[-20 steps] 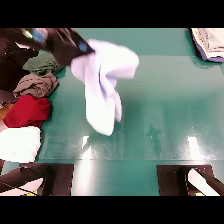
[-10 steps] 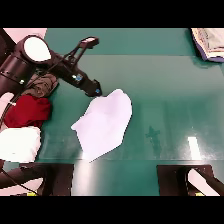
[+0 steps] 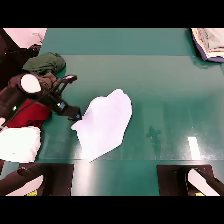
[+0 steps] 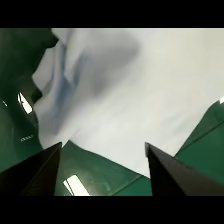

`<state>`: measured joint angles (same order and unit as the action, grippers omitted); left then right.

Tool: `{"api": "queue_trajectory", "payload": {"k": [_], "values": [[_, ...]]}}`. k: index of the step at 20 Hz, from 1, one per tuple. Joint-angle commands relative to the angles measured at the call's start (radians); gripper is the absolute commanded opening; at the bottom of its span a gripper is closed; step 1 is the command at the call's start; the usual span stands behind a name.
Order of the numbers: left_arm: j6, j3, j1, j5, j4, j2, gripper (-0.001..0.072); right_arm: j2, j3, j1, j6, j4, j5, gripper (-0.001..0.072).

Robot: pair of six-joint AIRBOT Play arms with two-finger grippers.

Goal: Fold the shirts.

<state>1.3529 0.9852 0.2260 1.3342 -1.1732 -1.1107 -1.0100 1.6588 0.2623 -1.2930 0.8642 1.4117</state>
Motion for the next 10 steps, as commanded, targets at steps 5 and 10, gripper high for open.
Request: {"api": "queue_trajectory", "payload": {"k": [5,10], "values": [[-0.194,-0.269,-0.071,-0.27,0.166,0.055,0.0612,0.0,-0.153,-0.001,0.0,-0.008,0.006,0.0021],[-0.174,-0.315,-0.071,-0.351,0.159,0.055,0.0215,0.0,-0.29,-0.032,0.0,-0.008,-0.035,0.002]]}}
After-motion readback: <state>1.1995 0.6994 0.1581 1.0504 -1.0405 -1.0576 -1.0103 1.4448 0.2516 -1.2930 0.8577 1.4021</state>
